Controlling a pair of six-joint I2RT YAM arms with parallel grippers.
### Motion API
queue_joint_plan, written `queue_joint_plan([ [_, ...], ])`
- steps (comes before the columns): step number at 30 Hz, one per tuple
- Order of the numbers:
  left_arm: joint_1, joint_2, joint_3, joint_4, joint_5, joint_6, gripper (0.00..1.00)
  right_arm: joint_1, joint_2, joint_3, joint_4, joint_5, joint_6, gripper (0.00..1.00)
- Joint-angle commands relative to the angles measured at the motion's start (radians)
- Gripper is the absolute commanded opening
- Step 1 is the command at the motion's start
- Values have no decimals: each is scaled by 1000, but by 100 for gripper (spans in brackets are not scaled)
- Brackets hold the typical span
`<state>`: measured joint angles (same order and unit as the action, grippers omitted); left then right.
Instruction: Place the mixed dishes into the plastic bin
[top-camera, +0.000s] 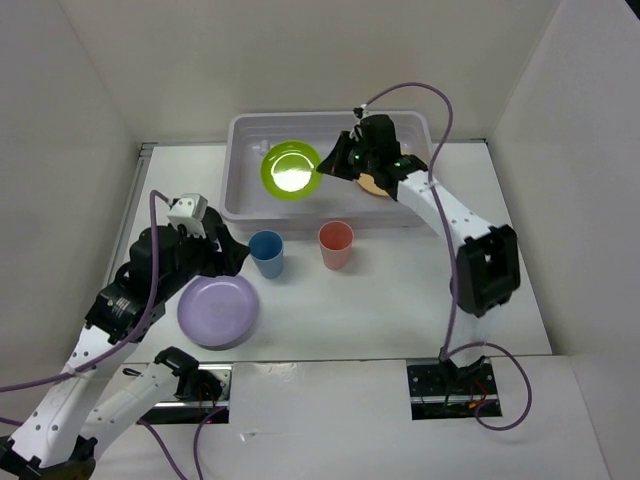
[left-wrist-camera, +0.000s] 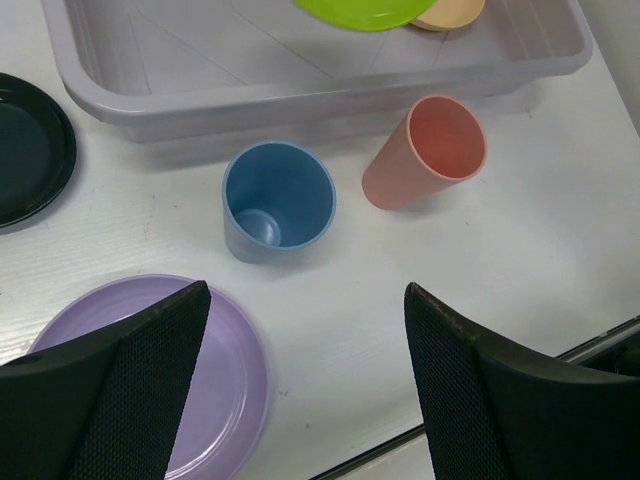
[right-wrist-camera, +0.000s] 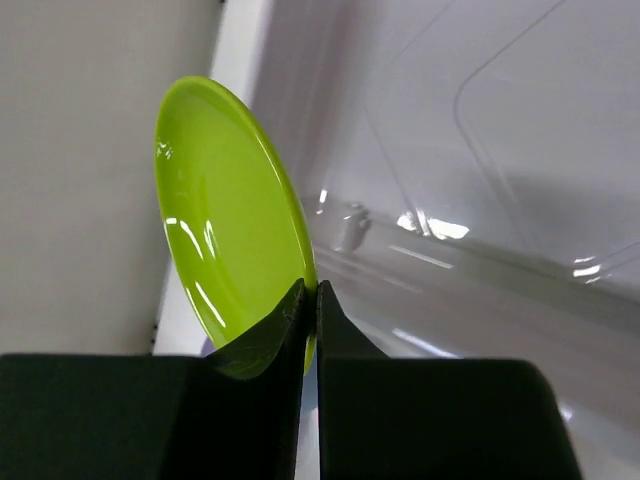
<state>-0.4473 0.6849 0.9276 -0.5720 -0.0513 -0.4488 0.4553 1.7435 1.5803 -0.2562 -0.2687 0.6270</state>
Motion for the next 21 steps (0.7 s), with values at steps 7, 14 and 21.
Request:
queue_joint_plan([
  [7, 5, -4, 53, 8, -21, 22, 85, -102, 316, 276, 12, -144, -98, 0],
  [14, 5, 5, 53, 8, -21, 22, 85, -158, 480, 410, -76, -133, -139, 0],
  [21, 5, 15, 62, 8, -12, 22, 85, -158, 634, 532, -138, -133, -145, 0],
])
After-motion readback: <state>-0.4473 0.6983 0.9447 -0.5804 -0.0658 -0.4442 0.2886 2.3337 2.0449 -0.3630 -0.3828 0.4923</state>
